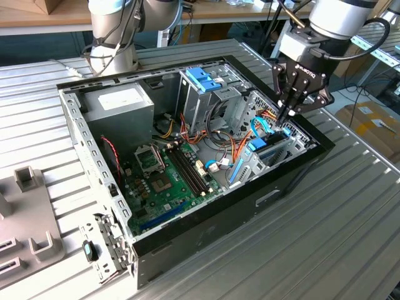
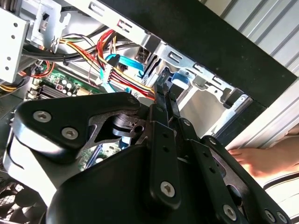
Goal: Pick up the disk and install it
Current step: 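Insert the second disk wire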
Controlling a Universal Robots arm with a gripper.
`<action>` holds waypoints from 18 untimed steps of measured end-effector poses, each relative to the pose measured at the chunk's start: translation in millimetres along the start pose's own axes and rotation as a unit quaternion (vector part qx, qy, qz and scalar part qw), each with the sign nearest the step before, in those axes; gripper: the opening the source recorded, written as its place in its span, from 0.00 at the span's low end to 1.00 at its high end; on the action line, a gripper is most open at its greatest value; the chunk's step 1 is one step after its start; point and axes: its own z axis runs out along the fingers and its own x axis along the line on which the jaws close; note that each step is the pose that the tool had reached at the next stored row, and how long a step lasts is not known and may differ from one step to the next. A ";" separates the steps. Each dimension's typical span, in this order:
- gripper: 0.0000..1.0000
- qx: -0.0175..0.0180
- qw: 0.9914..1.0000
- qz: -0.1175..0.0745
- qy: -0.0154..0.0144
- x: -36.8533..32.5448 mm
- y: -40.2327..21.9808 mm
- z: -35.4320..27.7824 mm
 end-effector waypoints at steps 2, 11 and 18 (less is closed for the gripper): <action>0.16 0.000 1.000 0.000 0.000 0.5 1.7 2.2; 0.16 0.000 1.000 0.000 0.001 2.4 2.5 7.9; 0.16 0.000 1.000 0.000 0.001 3.1 4.5 10.7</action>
